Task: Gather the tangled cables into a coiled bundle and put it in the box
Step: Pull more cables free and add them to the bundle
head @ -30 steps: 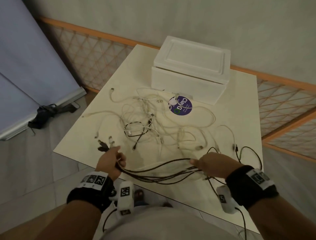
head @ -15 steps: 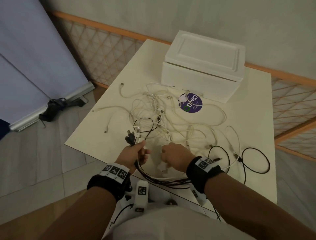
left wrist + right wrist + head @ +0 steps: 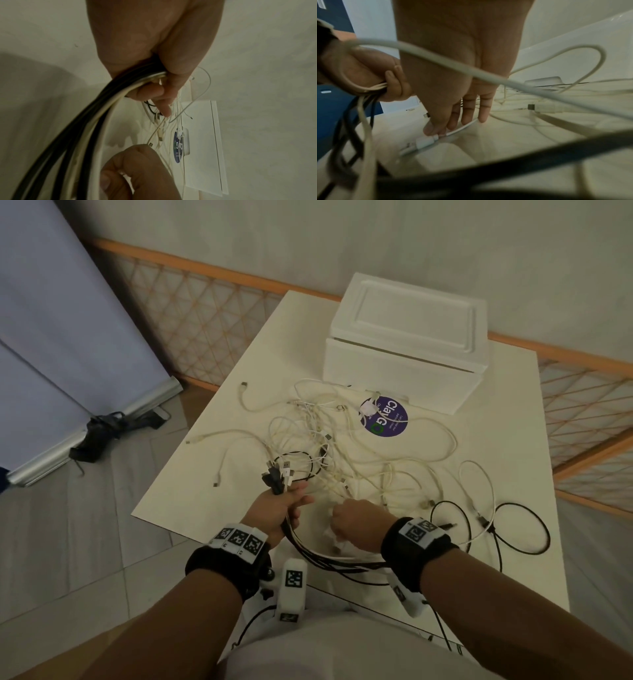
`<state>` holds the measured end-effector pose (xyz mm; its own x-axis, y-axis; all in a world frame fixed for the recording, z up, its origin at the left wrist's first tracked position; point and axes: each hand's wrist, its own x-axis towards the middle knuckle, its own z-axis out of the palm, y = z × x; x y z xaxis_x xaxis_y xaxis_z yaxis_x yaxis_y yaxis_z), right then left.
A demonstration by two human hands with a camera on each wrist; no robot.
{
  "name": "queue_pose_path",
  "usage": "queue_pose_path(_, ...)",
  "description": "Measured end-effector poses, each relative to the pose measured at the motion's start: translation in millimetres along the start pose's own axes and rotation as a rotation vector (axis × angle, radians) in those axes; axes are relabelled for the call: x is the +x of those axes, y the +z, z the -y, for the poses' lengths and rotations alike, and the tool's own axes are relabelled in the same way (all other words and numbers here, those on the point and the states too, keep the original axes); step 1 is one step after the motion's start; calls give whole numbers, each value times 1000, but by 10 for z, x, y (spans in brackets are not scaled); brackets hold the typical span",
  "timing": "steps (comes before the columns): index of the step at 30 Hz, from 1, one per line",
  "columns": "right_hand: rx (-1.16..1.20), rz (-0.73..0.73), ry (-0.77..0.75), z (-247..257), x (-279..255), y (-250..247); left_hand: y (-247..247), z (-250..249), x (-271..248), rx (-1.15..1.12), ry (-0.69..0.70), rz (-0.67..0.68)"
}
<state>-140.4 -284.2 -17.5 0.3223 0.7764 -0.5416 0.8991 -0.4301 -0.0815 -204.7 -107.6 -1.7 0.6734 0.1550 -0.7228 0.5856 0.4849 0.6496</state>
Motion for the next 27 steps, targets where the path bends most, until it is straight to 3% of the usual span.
queue_pose_path(6,269,-63,-28,-150,-23,85,-19,-120,127,-10,6,37)
queue_pose_path(14,166,-100,192,-201,5,-41,8,-264,241,-8,-52,60)
queue_pose_path(17,321,-156,270,-226,41,-134,17,-309,286,22,-53,88)
queue_pose_path(19,375,-76,254,-243,42,-165,12,-323,318,18,-55,92)
queue_pose_path(21,322,10,193,-259,26,-177,7,-336,344,4,-59,94)
queue_pose_path(27,40,-44,174,-263,35,-65,38,-405,362,27,-56,136)
